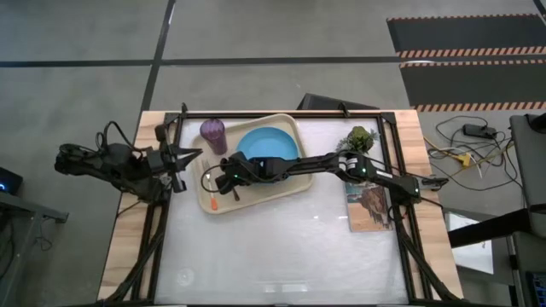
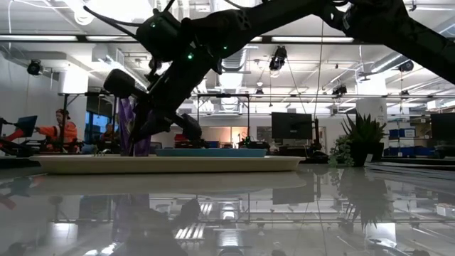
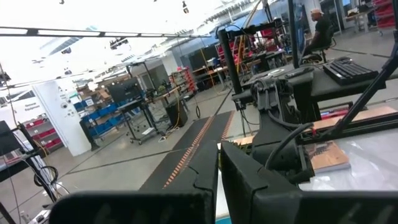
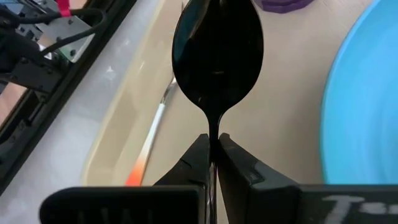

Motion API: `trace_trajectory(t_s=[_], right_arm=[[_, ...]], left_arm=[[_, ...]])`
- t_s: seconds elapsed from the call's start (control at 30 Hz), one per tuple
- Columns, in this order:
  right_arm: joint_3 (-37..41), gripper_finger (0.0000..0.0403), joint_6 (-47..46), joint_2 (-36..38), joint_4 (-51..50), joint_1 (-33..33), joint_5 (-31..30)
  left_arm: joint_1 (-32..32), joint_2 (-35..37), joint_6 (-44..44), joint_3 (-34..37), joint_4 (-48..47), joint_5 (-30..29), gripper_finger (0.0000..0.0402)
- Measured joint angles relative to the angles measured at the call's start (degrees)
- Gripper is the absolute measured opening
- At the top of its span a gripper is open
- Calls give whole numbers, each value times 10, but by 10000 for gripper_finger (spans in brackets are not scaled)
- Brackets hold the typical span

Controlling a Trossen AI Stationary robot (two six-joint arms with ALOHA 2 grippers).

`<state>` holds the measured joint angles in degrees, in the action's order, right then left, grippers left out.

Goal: Pick and place plate/cup/fork/spoon on tray
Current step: Put the black spoon on the gray tray to the right of the orange fork

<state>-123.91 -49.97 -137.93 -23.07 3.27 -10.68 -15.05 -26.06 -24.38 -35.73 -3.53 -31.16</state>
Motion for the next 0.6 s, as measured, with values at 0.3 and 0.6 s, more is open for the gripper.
trace_trajectory(t_s=[0.3, 0.6], right_arm=[[7, 13, -2, 0, 15, 1, -10], [7, 13, 33, 0, 10, 1, 1]], left_arm=[[0, 0, 0, 0, 0, 0, 0], [0, 0, 0, 0, 0, -1, 0]])
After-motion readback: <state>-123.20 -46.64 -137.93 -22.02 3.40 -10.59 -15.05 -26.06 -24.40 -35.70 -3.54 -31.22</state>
